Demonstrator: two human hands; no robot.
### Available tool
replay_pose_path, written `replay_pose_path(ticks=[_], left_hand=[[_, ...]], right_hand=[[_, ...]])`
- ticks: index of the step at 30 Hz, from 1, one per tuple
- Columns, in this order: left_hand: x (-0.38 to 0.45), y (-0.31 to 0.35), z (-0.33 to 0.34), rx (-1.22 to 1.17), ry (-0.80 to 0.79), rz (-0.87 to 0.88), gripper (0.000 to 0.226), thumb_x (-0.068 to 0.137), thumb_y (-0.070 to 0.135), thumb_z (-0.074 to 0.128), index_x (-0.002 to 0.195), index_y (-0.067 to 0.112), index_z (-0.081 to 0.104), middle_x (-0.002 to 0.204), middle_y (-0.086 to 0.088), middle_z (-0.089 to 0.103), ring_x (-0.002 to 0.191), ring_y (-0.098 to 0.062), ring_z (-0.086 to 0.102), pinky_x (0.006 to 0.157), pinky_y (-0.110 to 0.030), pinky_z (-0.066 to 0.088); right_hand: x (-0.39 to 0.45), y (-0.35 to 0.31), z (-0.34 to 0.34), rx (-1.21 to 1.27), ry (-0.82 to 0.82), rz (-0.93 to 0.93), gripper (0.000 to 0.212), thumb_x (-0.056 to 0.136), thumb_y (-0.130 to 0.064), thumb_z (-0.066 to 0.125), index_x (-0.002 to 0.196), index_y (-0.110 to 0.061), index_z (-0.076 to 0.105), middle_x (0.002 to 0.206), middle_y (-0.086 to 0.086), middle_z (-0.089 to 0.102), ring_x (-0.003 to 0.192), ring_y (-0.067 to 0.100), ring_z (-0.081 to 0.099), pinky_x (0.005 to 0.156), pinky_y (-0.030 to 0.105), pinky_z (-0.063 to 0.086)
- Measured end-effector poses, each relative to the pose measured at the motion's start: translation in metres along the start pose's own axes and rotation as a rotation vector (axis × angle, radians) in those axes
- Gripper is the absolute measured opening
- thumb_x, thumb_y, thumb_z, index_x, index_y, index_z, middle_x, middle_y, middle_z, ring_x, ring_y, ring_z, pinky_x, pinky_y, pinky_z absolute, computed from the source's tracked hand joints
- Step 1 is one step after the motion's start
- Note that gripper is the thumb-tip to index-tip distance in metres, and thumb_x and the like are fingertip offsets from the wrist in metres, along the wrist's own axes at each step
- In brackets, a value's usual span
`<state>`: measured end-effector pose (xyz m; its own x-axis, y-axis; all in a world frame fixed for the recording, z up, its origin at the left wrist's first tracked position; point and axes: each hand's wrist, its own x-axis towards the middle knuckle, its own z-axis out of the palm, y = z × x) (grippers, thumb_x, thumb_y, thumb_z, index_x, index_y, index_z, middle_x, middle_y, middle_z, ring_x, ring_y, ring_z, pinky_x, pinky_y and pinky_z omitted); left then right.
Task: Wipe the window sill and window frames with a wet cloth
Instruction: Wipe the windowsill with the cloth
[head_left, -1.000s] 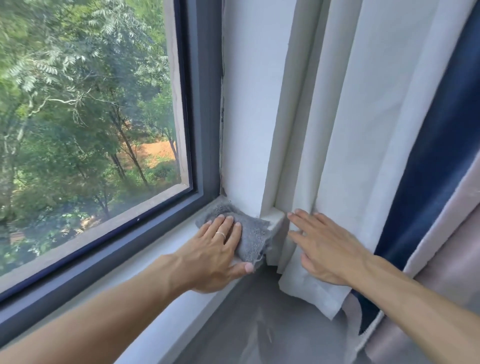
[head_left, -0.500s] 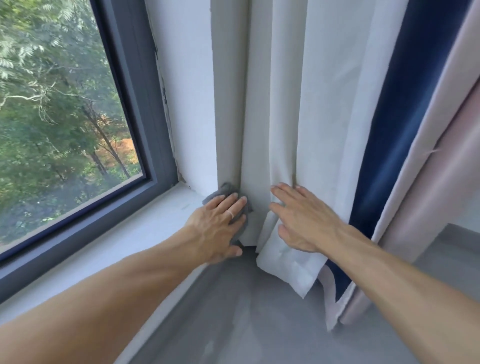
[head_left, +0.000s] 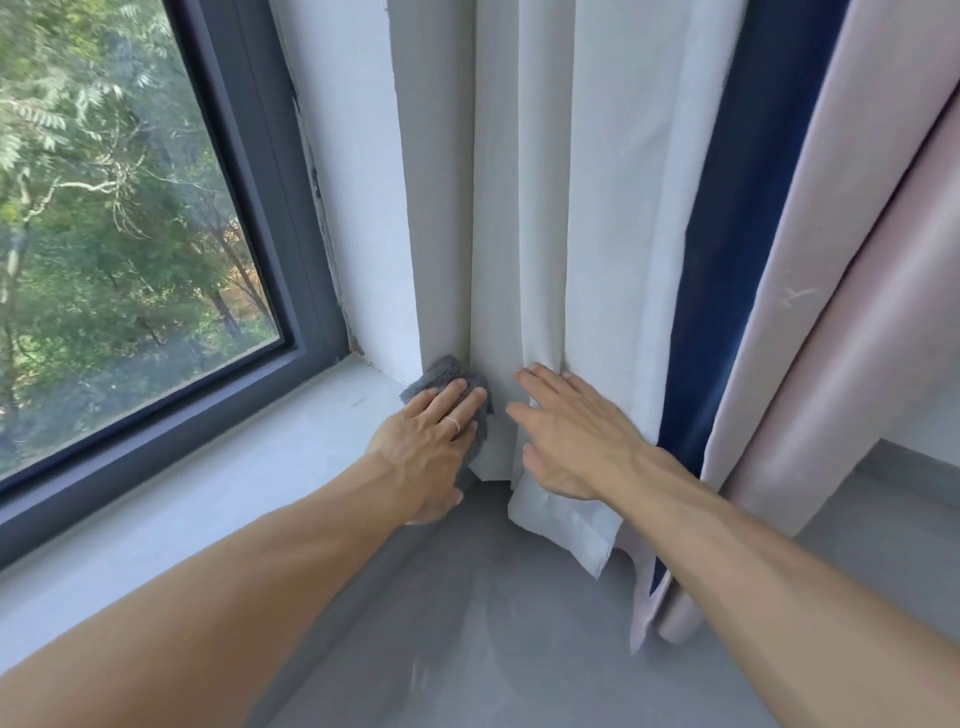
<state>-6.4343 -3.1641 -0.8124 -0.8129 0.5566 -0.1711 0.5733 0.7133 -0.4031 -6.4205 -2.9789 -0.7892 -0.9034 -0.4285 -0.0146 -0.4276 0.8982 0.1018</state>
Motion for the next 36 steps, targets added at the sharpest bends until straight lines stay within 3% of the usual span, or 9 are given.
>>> replay_pose_path(ticks=[7, 9, 12, 17, 21, 25, 30, 34, 36], left_hand=[[-0.113, -0.015, 0.013, -0.112, -0.073, -0.007, 0.077, 0.098, 0.052, 0.037, 0.155, 0.025, -0.007, 0.152, -0.002, -0.039, 0.141, -0.019, -0.031, 0.115, -0.035, -0.016], [-0.131, -0.013, 0.014, -0.14, -0.089, -0.041, 0.077, 0.098, 0.05, 0.04, 0.156, 0.026, -0.005, 0.153, -0.003, -0.038, 0.14, -0.019, -0.031, 0.114, -0.035, -0.017], [-0.142, -0.012, 0.013, -0.213, -0.1, -0.085, 0.076, 0.099, 0.048, 0.041, 0.156, 0.027, -0.005, 0.155, -0.006, -0.033, 0.147, -0.022, -0.023, 0.116, -0.035, -0.016], [-0.171, -0.029, 0.017, -0.323, -0.05, -0.155, 0.085, 0.098, 0.057, 0.032, 0.145, 0.021, -0.029, 0.156, -0.003, -0.029, 0.146, -0.016, -0.023, 0.122, -0.032, -0.007], [-0.217, -0.04, 0.036, -0.393, 0.089, -0.283, 0.08, 0.095, 0.064, 0.024, 0.157, 0.015, 0.008, 0.164, -0.005, 0.006, 0.151, -0.019, 0.006, 0.123, -0.036, 0.009], [-0.264, -0.038, 0.057, -0.348, 0.171, -0.384, 0.071, 0.095, 0.063, 0.027, 0.135, 0.013, 0.056, 0.137, -0.003, 0.059, 0.129, -0.018, 0.053, 0.102, -0.038, 0.046], [-0.282, -0.036, 0.072, -0.293, 0.179, -0.374, 0.072, 0.093, 0.065, 0.028, 0.129, 0.011, 0.063, 0.13, -0.002, 0.064, 0.123, -0.019, 0.059, 0.096, -0.042, 0.05], [-0.285, -0.035, 0.077, -0.285, 0.199, -0.383, 0.073, 0.083, 0.066, 0.039, 0.127, 0.013, 0.064, 0.128, -0.002, 0.065, 0.12, -0.02, 0.061, 0.095, -0.042, 0.051], [-0.285, -0.033, 0.077, -0.297, 0.183, -0.407, 0.075, 0.083, 0.066, 0.038, 0.129, 0.012, 0.062, 0.131, -0.003, 0.063, 0.123, -0.021, 0.059, 0.098, -0.043, 0.047]], right_hand=[[0.0, -0.014, -0.008, 0.0, -0.019, -0.206, 0.052, 0.098, -0.021, 0.038, 0.149, -0.011, 0.031, 0.165, 0.009, 0.003, 0.151, 0.023, 0.002, 0.12, 0.032, 0.001], [0.006, -0.027, -0.007, 0.067, 0.049, -0.256, 0.053, 0.097, -0.018, 0.039, 0.148, -0.006, 0.033, 0.163, 0.012, 0.014, 0.15, 0.026, 0.013, 0.121, 0.033, 0.009], [0.009, -0.052, 0.004, 0.171, 0.156, -0.376, 0.05, 0.083, -0.008, 0.039, 0.13, -0.001, 0.054, 0.141, 0.015, 0.05, 0.131, 0.031, 0.048, 0.11, 0.039, 0.041], [0.005, -0.1, 0.016, 0.323, 0.18, -0.523, 0.052, 0.09, -0.012, 0.031, 0.137, -0.005, 0.053, 0.14, 0.011, 0.053, 0.132, 0.026, 0.049, 0.108, 0.038, 0.044], [0.019, -0.139, 0.022, 0.392, 0.12, -0.346, 0.064, 0.098, -0.049, 0.016, 0.153, -0.021, 0.032, 0.157, 0.008, 0.03, 0.146, 0.021, 0.025, 0.12, 0.037, 0.022], [0.063, -0.185, 0.007, 0.257, 0.05, -0.114, 0.058, 0.105, -0.042, 0.018, 0.157, -0.015, 0.016, 0.164, 0.011, 0.009, 0.151, 0.021, 0.007, 0.123, 0.033, 0.003], [0.044, -0.202, 0.002, 0.213, -0.123, -0.348, 0.057, 0.105, -0.044, 0.017, 0.158, -0.028, 0.002, 0.165, -0.002, -0.01, 0.152, 0.014, -0.005, 0.122, 0.032, -0.004], [0.077, -0.189, 0.002, 0.211, -0.096, 0.038, 0.058, 0.104, -0.041, 0.015, 0.158, -0.022, 0.005, 0.165, 0.007, -0.001, 0.152, 0.023, 0.0, 0.123, 0.04, 0.003], [0.084, -0.21, 0.0, 0.189, -0.051, 0.083, 0.058, 0.104, -0.04, 0.015, 0.158, -0.02, 0.007, 0.165, 0.01, 0.002, 0.151, 0.026, 0.004, 0.122, 0.043, 0.006]])
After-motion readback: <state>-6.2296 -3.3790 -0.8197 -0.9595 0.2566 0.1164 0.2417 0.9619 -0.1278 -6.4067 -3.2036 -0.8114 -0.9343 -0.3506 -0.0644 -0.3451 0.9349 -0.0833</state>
